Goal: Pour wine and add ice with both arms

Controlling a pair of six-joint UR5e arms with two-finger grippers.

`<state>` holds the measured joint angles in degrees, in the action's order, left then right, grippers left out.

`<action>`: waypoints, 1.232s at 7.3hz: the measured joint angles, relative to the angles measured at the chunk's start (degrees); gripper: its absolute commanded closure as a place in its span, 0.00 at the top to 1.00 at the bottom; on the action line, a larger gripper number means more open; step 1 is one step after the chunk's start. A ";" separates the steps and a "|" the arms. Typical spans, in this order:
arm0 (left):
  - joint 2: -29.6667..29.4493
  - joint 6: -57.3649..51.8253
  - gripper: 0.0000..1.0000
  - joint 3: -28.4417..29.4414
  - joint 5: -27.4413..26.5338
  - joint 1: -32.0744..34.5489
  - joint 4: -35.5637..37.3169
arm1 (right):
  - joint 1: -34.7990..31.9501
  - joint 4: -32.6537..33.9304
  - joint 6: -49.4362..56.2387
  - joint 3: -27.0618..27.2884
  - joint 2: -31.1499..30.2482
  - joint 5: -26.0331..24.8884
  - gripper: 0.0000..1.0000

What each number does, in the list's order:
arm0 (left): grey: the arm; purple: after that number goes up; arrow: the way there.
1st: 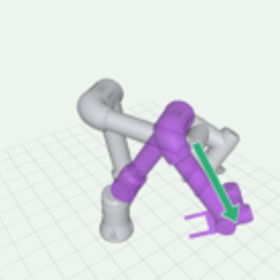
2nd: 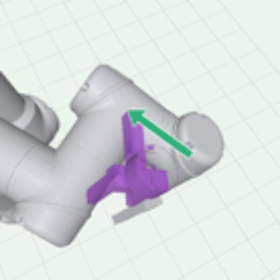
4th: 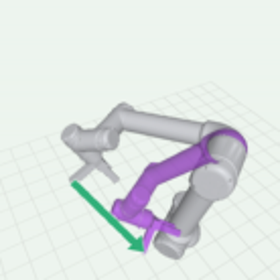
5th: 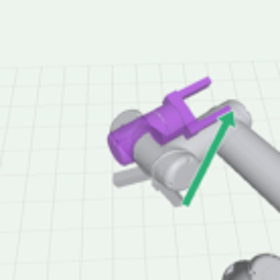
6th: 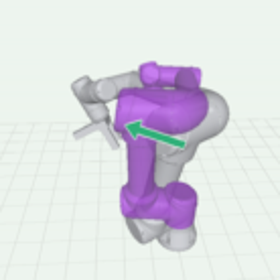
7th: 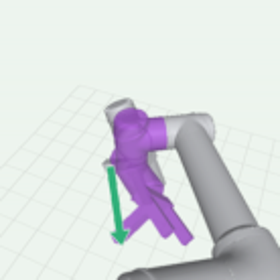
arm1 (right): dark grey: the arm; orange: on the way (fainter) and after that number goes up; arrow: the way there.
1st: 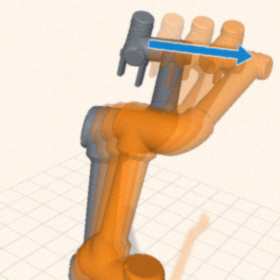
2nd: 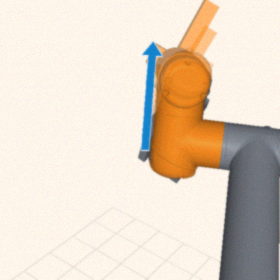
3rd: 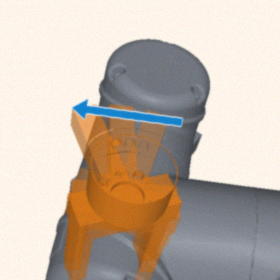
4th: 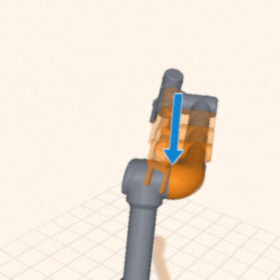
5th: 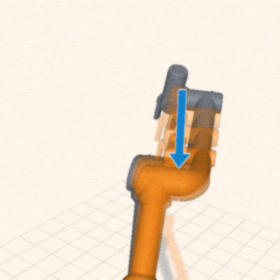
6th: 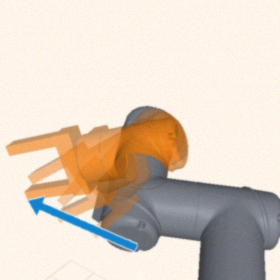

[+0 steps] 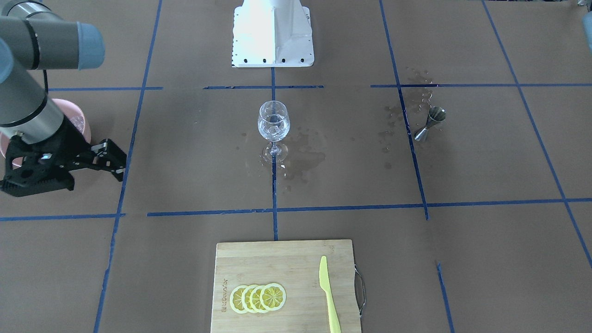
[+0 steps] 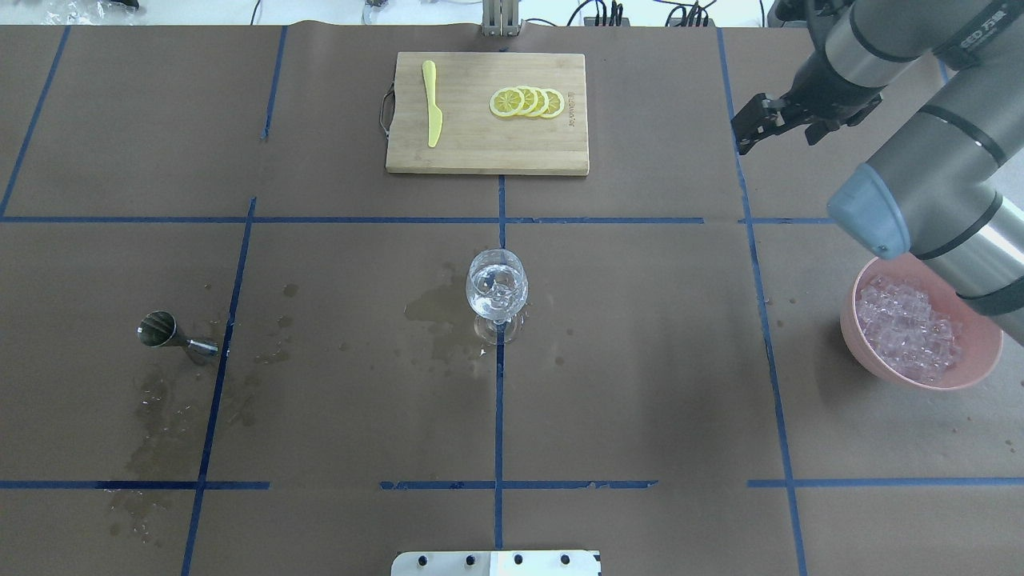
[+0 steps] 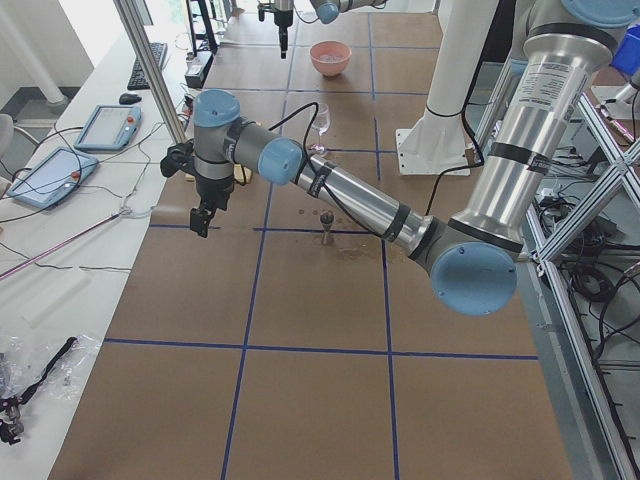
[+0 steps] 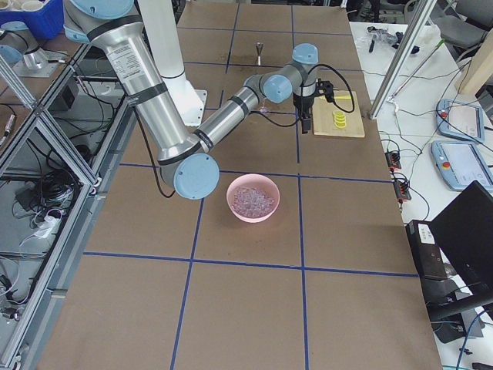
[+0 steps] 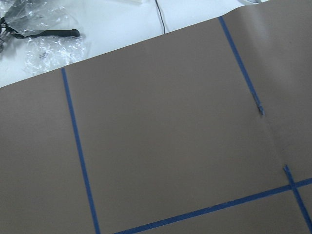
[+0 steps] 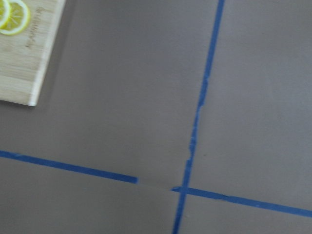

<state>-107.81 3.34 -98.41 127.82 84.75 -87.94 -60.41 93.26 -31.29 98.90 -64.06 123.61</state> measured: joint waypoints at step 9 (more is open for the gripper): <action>14.92 -8.73 1.00 4.80 1.54 7.09 -2.50 | -26.11 5.50 41.79 -10.62 -13.07 9.04 1.00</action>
<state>-92.89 -5.39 -93.61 129.35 91.84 -90.44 -86.52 98.76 10.50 88.28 -77.13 132.64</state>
